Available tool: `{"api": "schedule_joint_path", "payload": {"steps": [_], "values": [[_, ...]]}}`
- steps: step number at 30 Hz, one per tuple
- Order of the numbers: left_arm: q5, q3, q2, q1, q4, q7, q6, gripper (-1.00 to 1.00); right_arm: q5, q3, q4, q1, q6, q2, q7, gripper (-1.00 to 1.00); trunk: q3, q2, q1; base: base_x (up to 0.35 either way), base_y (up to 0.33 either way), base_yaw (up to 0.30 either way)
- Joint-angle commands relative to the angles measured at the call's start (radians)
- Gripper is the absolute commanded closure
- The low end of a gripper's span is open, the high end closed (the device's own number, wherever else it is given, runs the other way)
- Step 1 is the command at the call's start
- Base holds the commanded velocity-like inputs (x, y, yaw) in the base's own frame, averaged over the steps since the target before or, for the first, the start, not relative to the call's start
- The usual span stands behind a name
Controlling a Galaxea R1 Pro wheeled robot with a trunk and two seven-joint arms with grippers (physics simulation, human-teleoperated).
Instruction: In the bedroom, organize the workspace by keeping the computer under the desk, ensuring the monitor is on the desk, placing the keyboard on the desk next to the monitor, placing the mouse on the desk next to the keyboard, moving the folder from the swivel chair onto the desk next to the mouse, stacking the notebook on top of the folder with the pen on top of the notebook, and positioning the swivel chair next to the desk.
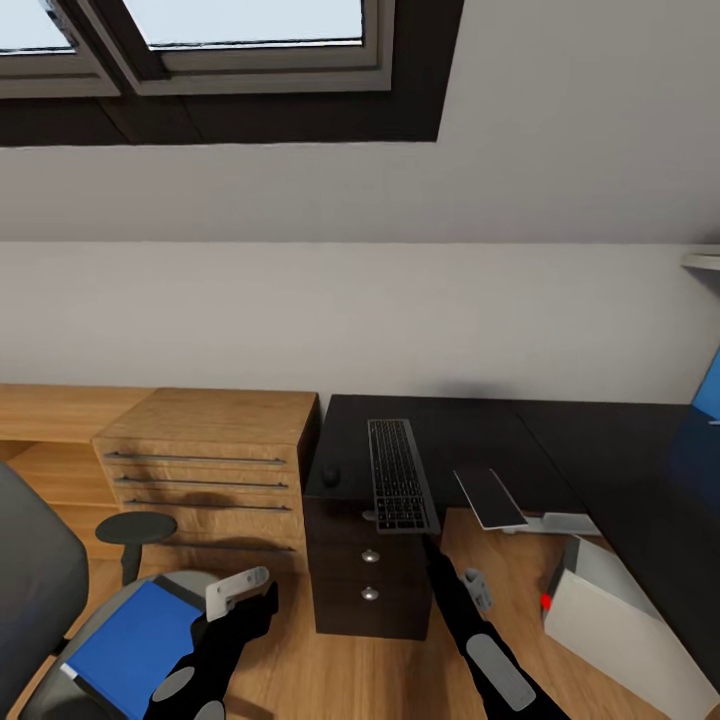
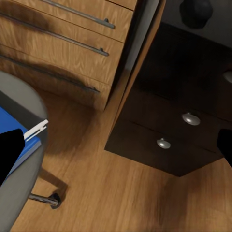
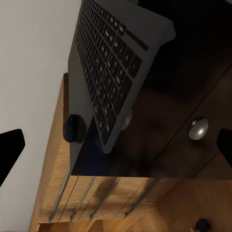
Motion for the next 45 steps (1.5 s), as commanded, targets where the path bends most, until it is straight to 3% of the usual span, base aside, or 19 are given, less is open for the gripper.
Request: {"api": "schedule_joint_path", "payload": {"steps": [1, 12, 19, 45], "values": [[0.007, -0.002, 0.001, -0.001, -0.002, 0.008, 0.002, -1.00, -0.011, 0.006, 0.002, -0.001, -0.006, -0.001, 0.010, -1.00, -0.004, -0.008, 0.004, 0.000, 0.000, 0.000], [0.007, -0.002, 0.001, -0.001, -0.002, 0.008, 0.002, -1.00, -0.005, 0.010, 0.004, -0.001, 0.007, -0.003, 0.054, -1.00, -0.039, -0.085, 0.046, 0.000, 0.000, 0.000], [0.007, -0.002, 0.001, -0.001, -0.002, 0.008, 0.002, -1.00, 0.002, 0.009, 0.006, -0.001, 0.065, -0.003, 0.063, -1.00, -0.060, -0.134, 0.073, 0.000, 0.000, 0.000], [0.008, -0.002, 0.001, 0.000, -0.001, 0.008, 0.002, -1.00, -0.007, 0.008, -0.012, -0.001, 0.069, -0.001, 0.080, -1.00, -0.142, -0.316, 0.173, 0.000, 0.000, 0.000]]}}
